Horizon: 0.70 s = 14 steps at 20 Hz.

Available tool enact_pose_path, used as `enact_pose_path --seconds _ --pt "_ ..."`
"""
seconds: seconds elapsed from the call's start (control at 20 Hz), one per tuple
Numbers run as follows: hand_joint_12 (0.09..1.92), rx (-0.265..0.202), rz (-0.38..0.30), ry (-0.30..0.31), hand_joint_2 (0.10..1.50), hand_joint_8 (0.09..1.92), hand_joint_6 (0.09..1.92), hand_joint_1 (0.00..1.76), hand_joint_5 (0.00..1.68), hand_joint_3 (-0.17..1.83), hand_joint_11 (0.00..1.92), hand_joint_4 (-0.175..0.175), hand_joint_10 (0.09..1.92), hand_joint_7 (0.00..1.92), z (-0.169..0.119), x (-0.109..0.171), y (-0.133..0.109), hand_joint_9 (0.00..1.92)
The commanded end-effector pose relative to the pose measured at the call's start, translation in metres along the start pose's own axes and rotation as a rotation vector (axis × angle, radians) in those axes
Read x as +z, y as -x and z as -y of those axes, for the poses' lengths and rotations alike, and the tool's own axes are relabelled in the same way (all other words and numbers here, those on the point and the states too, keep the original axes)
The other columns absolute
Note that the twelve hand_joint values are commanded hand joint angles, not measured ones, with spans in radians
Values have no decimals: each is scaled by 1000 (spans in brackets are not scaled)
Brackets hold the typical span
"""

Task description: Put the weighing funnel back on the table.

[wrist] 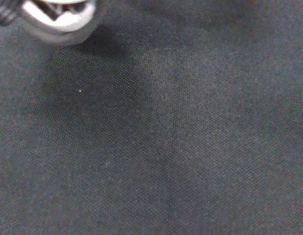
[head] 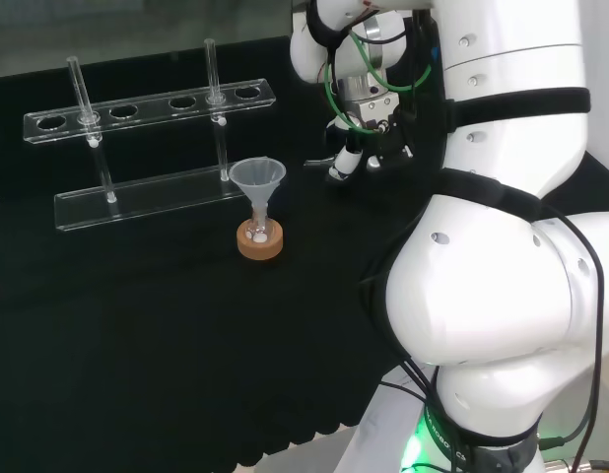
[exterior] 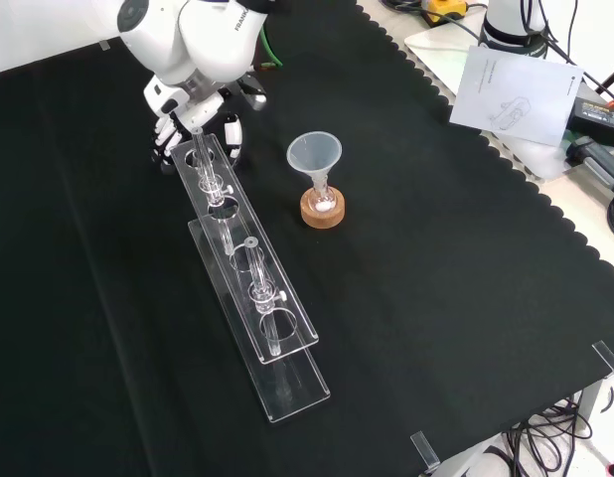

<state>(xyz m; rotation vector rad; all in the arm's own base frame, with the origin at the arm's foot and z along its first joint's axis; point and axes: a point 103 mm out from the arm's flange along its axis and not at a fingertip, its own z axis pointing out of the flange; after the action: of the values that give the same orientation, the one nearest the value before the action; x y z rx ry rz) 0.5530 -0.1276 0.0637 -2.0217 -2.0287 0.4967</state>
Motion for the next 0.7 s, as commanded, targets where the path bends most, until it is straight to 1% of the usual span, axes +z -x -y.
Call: enact_pose_path --seconds 0.05,0.2,0.45,0.7 --pt "1357 -5 10 39 601 536 114 707 208 353 189 -1 657 5 17 -13 0 267" --pt "1363 0 7 66 604 499 87 680 200 317 161 0 663 0 28 -24 0 239" --pt "1365 5 1 110 606 499 87 672 202 305 150 1 663 5 49 -44 0 233" --pt "1370 21 1 125 611 515 87 667 213 301 162 0 670 20 73 -63 -5 258"
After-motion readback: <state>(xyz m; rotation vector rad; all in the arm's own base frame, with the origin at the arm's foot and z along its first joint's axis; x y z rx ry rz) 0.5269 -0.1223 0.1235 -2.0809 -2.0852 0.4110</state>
